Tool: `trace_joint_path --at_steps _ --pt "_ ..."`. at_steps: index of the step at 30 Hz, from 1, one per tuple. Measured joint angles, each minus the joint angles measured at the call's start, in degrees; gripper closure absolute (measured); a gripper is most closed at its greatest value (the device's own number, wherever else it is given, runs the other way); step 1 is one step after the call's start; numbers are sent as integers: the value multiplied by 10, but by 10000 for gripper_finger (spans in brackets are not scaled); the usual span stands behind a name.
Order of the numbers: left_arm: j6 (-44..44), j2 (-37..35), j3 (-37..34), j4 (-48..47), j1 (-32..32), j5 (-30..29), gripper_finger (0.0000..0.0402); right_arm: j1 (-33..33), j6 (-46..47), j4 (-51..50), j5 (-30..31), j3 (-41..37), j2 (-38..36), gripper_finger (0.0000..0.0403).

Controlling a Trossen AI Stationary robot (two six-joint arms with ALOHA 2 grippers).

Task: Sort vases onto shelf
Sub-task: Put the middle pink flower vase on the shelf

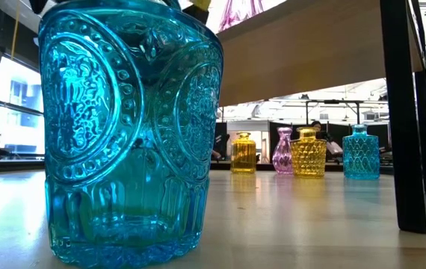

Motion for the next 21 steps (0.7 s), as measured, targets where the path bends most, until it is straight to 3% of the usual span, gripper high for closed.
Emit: trace_joint_path --at_steps 12,21 --pt "61 18 0 121 -1 34 314 0 0 0 -3 0 0 403" --pt "22 18 0 125 -5 38 314 0 -2 0 -3 0 0 403"
